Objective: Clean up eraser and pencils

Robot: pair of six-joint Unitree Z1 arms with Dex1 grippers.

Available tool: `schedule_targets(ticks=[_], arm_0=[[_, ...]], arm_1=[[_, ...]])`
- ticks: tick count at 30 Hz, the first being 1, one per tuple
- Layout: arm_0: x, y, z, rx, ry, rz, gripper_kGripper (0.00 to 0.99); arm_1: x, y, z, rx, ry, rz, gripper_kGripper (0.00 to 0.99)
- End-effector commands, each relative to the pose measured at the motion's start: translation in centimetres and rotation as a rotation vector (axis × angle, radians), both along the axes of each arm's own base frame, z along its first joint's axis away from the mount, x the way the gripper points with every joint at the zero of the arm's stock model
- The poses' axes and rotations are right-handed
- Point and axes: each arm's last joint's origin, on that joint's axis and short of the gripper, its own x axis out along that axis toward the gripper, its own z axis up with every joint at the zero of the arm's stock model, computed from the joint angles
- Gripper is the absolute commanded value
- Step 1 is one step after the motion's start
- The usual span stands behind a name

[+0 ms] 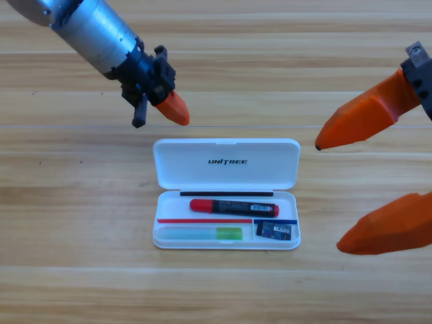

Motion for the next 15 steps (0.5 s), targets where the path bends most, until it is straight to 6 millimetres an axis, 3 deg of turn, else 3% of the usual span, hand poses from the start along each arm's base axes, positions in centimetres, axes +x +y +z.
schedule_targets(ticks=[1,15], arm_0=[[-0.3,-1.7,-4.2,0.047,0.089,-0.03,0.0],[-1.0,-2.6,-5.1,0.059,0.121,-0.034,0.0]], arm_1=[[0.2,-0.5,-0.6,-0.001,0.017,-0.008,0.917],[0.3,-0.4,-0.7,-0.004,0.018,-0.008,0.917]])
